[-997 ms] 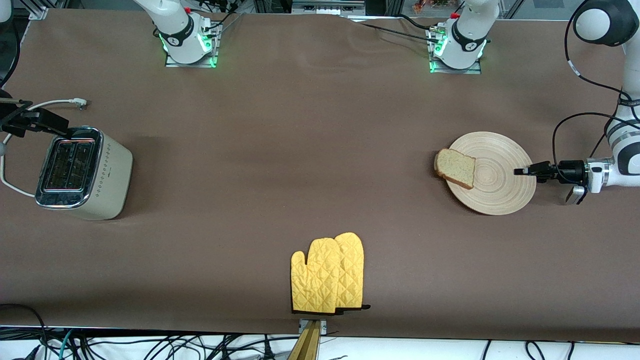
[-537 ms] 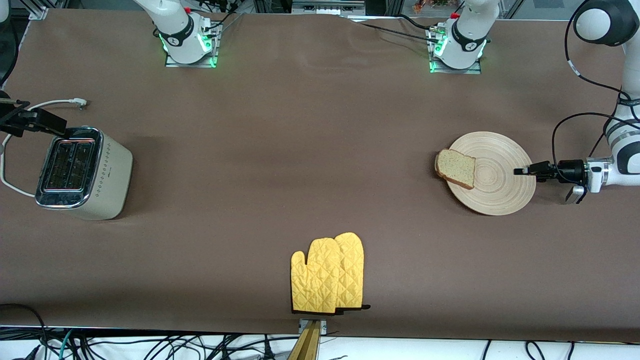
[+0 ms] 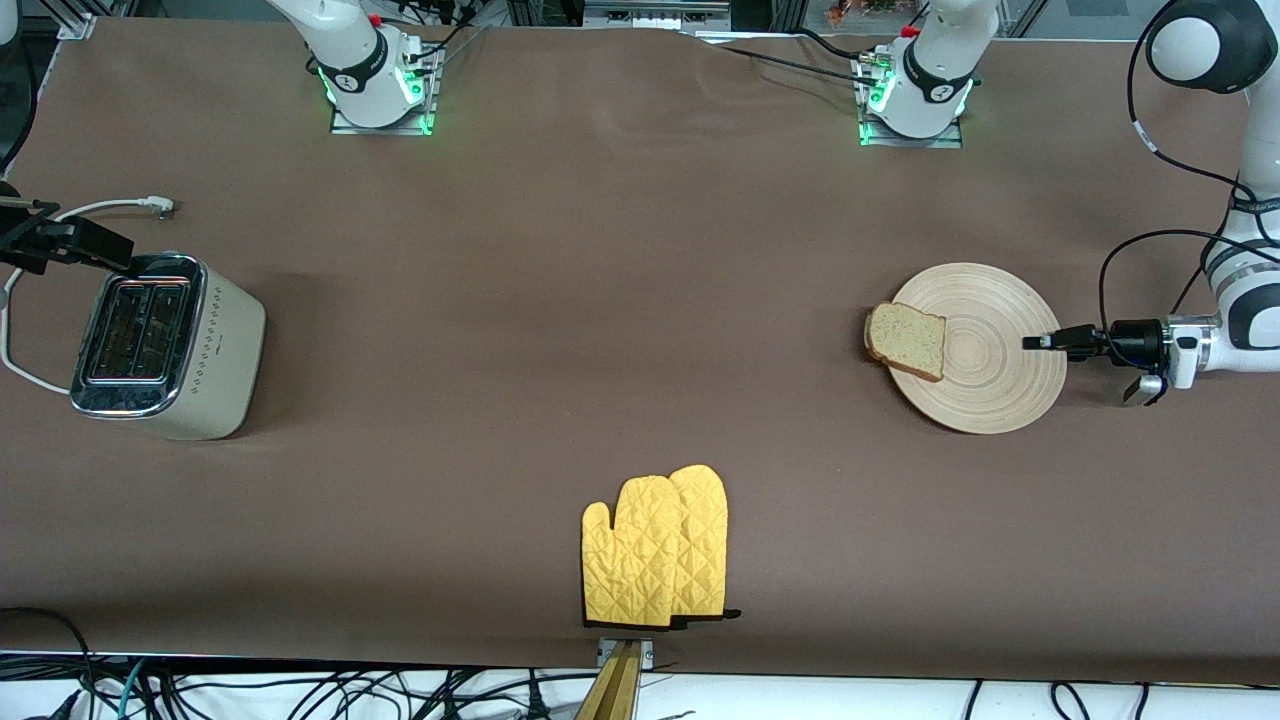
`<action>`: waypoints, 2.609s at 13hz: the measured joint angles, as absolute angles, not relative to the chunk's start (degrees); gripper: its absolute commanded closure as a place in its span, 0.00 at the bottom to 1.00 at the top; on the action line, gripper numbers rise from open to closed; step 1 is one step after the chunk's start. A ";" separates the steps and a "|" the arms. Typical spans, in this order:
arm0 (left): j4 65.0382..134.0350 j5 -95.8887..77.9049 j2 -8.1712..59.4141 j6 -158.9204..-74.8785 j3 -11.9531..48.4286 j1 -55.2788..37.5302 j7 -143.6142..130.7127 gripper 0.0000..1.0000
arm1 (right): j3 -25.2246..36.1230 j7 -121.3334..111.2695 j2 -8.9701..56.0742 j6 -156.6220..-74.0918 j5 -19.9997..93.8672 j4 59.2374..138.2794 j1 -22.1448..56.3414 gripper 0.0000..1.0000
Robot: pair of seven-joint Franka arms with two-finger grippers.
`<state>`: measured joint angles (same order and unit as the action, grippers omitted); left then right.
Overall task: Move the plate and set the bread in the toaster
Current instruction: 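Drag the wooden plate with the left gripper toward the table middle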
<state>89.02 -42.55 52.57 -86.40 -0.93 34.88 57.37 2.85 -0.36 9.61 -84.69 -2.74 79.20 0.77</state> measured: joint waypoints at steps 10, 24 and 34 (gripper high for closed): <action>88.98 -50.75 51.45 -84.68 5.34 30.73 48.33 1.00 | 2.85 -0.36 9.61 -84.72 -2.50 79.20 0.77 0.00; 108.52 -74.94 30.45 -110.54 5.70 -1.31 33.71 1.00 | 2.86 -0.36 9.63 -84.74 -2.48 79.21 0.74 0.00; 107.99 -100.88 39.50 -124.66 -1.64 -29.26 40.05 1.00 | 2.88 -0.36 9.65 -84.77 -2.45 79.26 0.68 0.00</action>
